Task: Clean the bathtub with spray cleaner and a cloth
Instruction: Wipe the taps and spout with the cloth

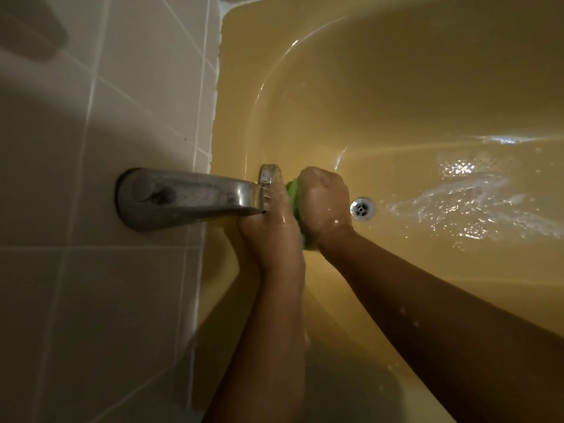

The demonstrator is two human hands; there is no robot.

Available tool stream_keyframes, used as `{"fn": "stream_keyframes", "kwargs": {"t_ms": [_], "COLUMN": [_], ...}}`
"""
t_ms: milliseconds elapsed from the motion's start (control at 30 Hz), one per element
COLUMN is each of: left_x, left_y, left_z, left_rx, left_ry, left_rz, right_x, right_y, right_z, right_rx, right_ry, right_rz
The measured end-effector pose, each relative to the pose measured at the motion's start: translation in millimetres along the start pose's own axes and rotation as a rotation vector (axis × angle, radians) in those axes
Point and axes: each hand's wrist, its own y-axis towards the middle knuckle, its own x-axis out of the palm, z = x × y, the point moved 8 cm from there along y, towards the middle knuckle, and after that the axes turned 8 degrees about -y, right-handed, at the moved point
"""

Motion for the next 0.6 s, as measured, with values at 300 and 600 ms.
{"fn": "stream_keyframes", "kwargs": {"t_ms": [300, 600], "left_x": [20, 12], "left_y": [-10, -19], "left_z": [-15, -12], "left_rx": [-0.497, -0.226], "left_ry": [-0.403, -0.233], "left_rz": [-0.236, -0.163], "right_x": [-33, -4], "right_y": [-20, -27], "right_z": [-33, -11], "right_rx": [-0.227, -0.107], "right_ry": [0.202, -0.167], "right_rz": [-0.324, -0.313]}}
